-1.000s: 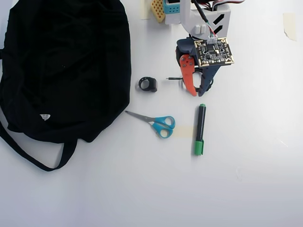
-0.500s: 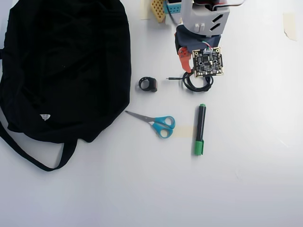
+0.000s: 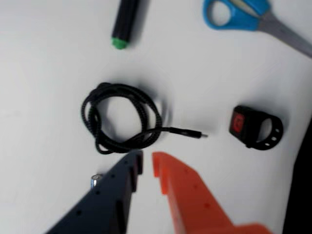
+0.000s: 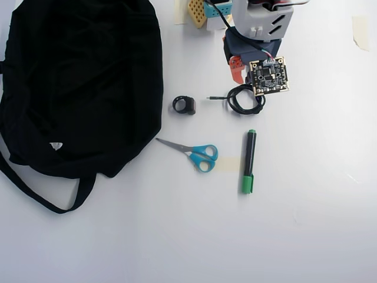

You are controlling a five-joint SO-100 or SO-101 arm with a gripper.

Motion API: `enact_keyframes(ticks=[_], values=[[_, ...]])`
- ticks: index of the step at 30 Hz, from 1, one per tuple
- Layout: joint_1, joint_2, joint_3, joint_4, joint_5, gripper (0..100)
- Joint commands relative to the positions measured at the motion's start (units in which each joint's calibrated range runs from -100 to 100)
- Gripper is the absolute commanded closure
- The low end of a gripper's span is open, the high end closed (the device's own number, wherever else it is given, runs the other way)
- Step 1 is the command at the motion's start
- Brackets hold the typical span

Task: Put the cable into the black bag

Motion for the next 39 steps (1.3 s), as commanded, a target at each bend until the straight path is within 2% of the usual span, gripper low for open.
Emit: enact_keyframes(ticks=[1, 6, 15, 21, 39], values=[[-0.55, -1.78, -1.43, 1.71, 0.25, 98], [-0.85, -1.78, -1.34, 1.63, 0.62, 97], [-0.85, -1.78, -1.25, 1.63, 7.91, 98], [-1.0, -1.7, -1.25, 1.63, 10.9, 98], [-7.21, -0.37, 1.0, 1.03, 8.01, 98]])
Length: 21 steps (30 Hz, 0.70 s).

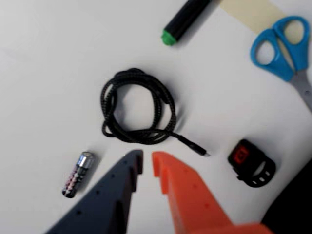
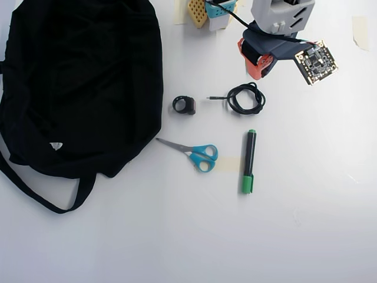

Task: Put the cable into the black bag

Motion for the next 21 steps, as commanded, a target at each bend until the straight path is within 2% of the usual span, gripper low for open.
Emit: enact_keyframes(ticks=[1, 8, 21], values=[[-1.33, -0.37, 0.97, 0.85, -1.43, 98], [-2.98, -0.37, 5.64, -3.37, -3.69, 97], [-2.31, 1.62, 18.58, -16.98, -3.79, 98]])
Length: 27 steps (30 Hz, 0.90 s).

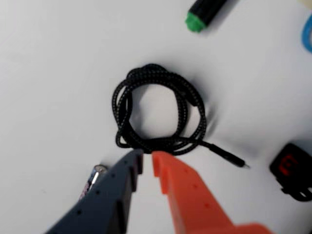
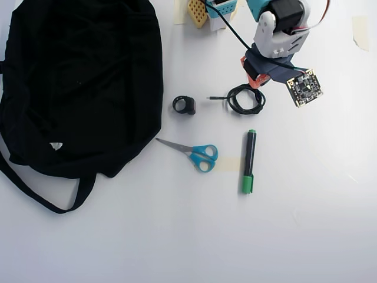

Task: Put the cable into the black bag

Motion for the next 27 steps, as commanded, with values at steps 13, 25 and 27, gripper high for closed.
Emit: enact_keyframes(ticks=[13, 25, 27], values=[[1.76, 7.26, 0.75, -7.46, 0.02, 97], [1.91, 12.33, 1.02, -10.65, 0.02, 98], [1.98, 12.33, 1.92, -11.34, 0.02, 98]])
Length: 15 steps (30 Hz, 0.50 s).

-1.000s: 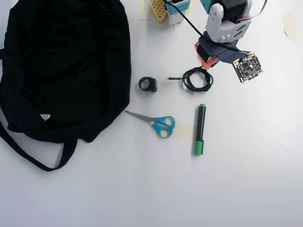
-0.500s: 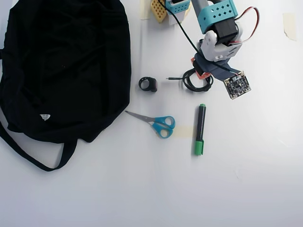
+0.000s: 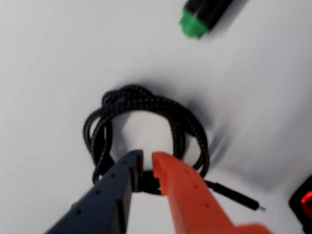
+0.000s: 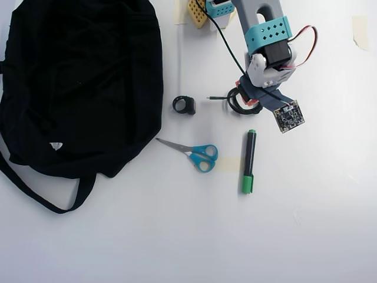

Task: Put the cable into the black bag

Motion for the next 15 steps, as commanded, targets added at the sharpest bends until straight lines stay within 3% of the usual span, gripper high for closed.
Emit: enact_keyframes(ticks=[1, 15], values=[[0.59, -0.29, 0.98, -1.46, 0.02, 98], [1.64, -1.79, 6.64, -5.77, 0.02, 97]])
